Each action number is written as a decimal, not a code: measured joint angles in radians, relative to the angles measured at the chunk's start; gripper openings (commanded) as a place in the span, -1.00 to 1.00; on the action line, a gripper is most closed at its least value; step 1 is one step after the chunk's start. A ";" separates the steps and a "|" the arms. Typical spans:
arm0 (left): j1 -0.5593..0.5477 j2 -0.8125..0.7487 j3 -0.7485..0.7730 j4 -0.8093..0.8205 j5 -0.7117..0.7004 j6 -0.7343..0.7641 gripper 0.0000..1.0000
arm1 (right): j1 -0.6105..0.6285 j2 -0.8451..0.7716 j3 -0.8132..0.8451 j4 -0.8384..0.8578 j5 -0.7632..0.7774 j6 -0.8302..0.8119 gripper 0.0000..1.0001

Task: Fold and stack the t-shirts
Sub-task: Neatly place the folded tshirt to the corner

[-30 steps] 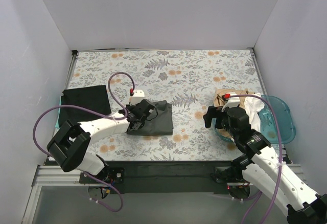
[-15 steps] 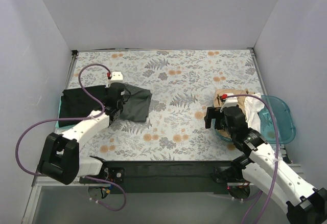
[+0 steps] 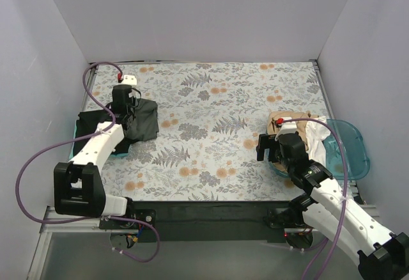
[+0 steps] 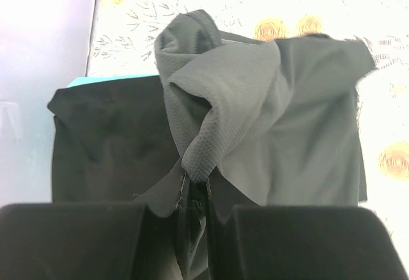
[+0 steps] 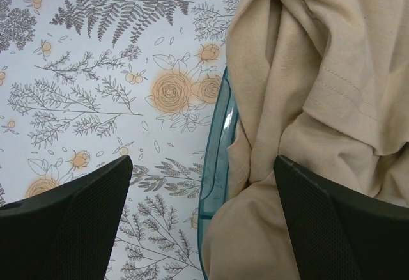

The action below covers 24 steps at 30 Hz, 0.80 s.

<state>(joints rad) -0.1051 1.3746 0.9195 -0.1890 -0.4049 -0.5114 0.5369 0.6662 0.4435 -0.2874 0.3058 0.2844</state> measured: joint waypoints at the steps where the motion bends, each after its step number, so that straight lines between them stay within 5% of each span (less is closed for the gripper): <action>1: 0.005 -0.007 0.009 -0.018 0.007 0.013 -1.00 | 0.000 0.002 0.000 0.000 0.001 0.000 0.97; 24: 0.105 -0.041 0.283 -0.441 0.126 0.157 -1.00 | 0.000 0.023 0.000 0.004 0.025 0.000 0.97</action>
<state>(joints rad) 0.0002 1.3334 1.2022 -0.6296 -0.2794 -0.3542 0.5369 0.6891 0.4431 -0.2832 0.3309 0.2848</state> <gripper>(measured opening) 0.054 0.983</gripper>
